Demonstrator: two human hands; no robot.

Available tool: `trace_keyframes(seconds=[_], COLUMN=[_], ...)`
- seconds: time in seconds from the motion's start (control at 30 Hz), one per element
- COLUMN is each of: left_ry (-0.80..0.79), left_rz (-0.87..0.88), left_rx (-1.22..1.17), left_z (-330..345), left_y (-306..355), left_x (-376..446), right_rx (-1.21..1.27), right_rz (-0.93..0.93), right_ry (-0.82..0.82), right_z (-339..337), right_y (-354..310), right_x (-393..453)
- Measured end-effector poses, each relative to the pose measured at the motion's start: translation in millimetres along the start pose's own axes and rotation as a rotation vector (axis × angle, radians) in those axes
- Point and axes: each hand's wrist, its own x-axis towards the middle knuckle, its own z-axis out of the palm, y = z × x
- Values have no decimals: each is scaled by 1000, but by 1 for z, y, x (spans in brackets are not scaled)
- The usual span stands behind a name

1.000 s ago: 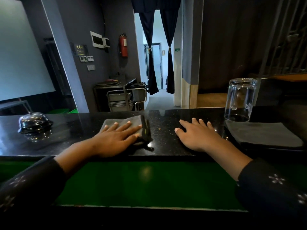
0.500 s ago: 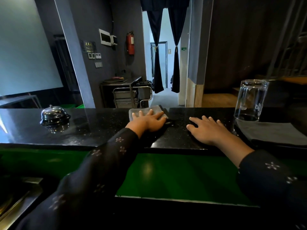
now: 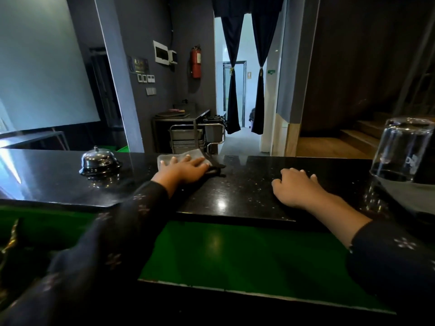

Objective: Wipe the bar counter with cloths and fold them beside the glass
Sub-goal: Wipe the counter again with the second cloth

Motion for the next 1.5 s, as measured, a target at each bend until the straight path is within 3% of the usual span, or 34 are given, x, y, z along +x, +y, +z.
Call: trace_keyframes(seconds=[0.13, 0.33, 0.4, 0.6, 0.77, 0.97, 1.1, 1.33, 1.5], left_ry=[-7, 67, 66, -44, -26, 14, 22, -27, -28], left_rz=[-37, 237, 256, 16, -59, 237, 374, 71, 150], left_rx=[-12, 91, 103, 80, 12, 73, 105, 79, 48], left_z=[-1, 13, 11, -20, -21, -1, 0, -19, -15], left_y=[5, -29, -54, -115, -98, -58, -79, -119, -57], left_x=[-9, -95, -113, -40, -14, -57, -71, -14, -20], right_rx=[68, 161, 163, 106, 124, 226, 264, 230, 250], right_rz=[-98, -237, -278, -181, -180, -167, -158, -162, -132], right_ry=[4, 4, -13, -6, 33, 56, 49, 44, 71], right_z=[0, 7, 15, 32, 31, 28, 29, 28, 30], right_y=[-32, -70, -92, -129, -132, -130, -125, -128, -130], right_x=[0, -6, -7, -8, -15, -17, -15, -16, -14])
